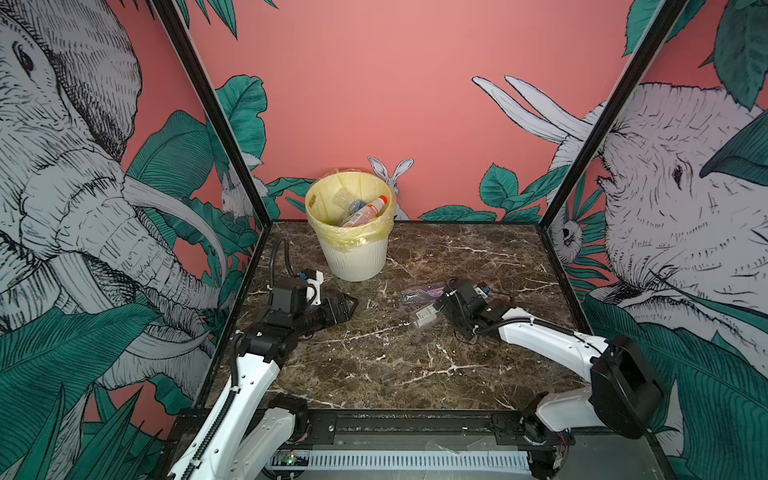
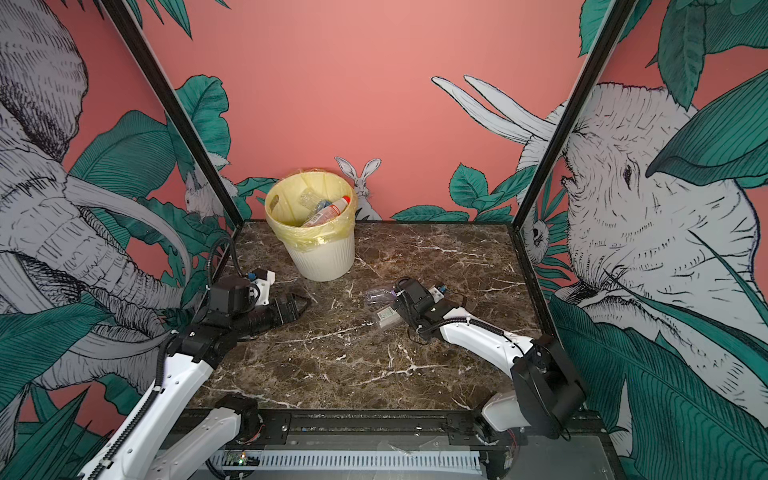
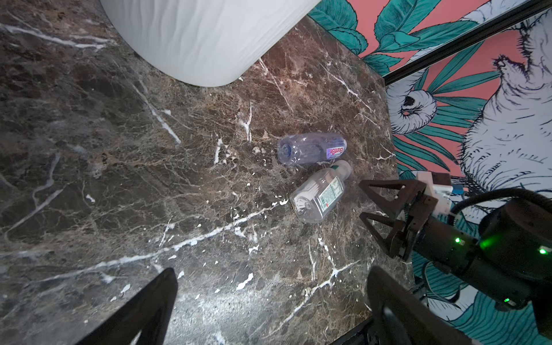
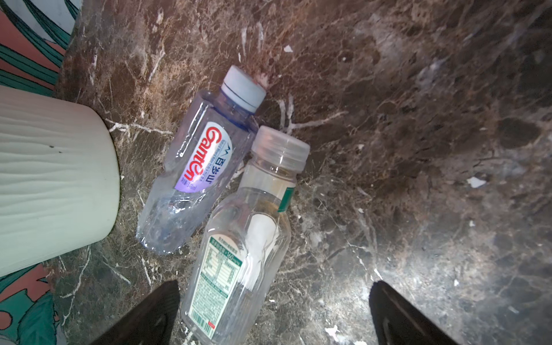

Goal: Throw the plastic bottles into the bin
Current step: 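Withdraw the left arm while the right gripper reaches to the green-labeled bottle, then close the right gripper on the green-labeled clear bottle and lift it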

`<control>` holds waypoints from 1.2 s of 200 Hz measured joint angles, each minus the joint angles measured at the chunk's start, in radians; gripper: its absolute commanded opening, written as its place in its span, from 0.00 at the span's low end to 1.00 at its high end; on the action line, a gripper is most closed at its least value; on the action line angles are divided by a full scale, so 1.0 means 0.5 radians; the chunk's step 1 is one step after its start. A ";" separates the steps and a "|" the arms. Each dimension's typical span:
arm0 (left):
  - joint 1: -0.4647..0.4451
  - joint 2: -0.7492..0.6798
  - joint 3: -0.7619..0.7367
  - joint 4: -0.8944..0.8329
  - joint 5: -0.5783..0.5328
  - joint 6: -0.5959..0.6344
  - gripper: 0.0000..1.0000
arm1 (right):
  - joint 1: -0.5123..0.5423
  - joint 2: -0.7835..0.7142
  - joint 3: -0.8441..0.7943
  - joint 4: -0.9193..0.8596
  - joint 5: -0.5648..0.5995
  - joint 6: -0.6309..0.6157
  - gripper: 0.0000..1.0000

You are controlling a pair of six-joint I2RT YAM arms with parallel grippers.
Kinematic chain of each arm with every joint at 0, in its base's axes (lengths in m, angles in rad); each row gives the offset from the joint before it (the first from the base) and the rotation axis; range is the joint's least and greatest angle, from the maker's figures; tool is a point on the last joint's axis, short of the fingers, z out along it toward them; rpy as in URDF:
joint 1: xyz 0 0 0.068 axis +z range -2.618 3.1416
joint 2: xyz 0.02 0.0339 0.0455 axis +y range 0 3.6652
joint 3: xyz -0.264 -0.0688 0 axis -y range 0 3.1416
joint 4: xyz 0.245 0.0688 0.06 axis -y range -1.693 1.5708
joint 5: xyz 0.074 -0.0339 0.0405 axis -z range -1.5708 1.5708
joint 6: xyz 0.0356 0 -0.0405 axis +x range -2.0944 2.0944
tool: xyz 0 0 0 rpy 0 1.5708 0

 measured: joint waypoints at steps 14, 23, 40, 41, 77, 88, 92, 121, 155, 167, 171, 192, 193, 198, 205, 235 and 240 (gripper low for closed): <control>0.000 -0.040 -0.040 0.000 -0.008 0.001 0.99 | 0.011 0.042 0.032 -0.002 0.000 0.023 0.99; 0.000 -0.050 -0.060 0.000 -0.014 0.001 1.00 | 0.020 0.079 0.063 0.000 -0.001 0.037 0.99; 0.000 -0.047 -0.104 0.000 -0.018 0.002 1.00 | 0.031 0.151 0.118 0.014 -0.010 0.059 0.99; 0.000 -0.046 -0.108 0.001 -0.018 0.002 1.00 | 0.031 0.157 0.122 0.015 -0.010 0.060 0.99; 0.000 -0.028 -0.196 0.000 -0.056 0.003 0.99 | 0.044 0.301 0.148 0.108 -0.066 0.138 0.99; 0.000 -0.022 -0.208 0.001 -0.060 0.009 0.99 | 0.046 0.328 0.126 0.172 -0.078 0.183 0.99; 0.000 -0.019 -0.211 0.001 -0.061 0.011 0.99 | 0.047 0.334 0.111 0.197 -0.079 0.206 0.99; -0.002 0.011 -0.226 0.000 -0.060 0.031 0.99 | 0.064 0.346 0.026 0.287 -0.069 0.298 0.99; -0.002 0.005 -0.264 0.000 -0.060 0.040 0.99 | 0.088 0.424 0.103 0.288 -0.044 0.329 0.99; -0.002 -0.003 -0.286 -0.001 -0.061 0.039 0.99 | 0.089 0.442 0.123 0.288 -0.038 0.341 0.99; -0.002 -0.005 -0.293 -0.001 -0.061 0.039 0.99 | 0.089 0.447 0.127 0.288 -0.035 0.346 0.99; -0.002 -0.021 -0.309 -0.002 -0.069 0.038 0.99 | 0.089 0.474 0.144 0.283 -0.023 0.384 0.95; -0.002 -0.022 -0.309 -0.002 -0.069 0.038 0.99 | 0.089 0.475 0.144 0.284 -0.023 0.386 0.95; -0.002 -0.028 -0.311 -0.002 -0.072 0.038 0.99 | 0.090 0.481 0.144 0.283 -0.021 0.394 0.95; -0.002 -0.038 -0.315 -0.002 -0.076 0.037 0.99 | 0.090 0.490 0.144 0.282 -0.018 0.407 0.94; -0.002 -0.059 -0.316 -0.002 -0.090 0.038 0.99 | 0.090 0.517 0.144 0.283 -0.004 0.448 0.86; -0.002 -0.059 -0.316 -0.002 -0.092 0.038 0.99 | 0.091 0.521 0.143 0.285 -0.002 0.449 0.85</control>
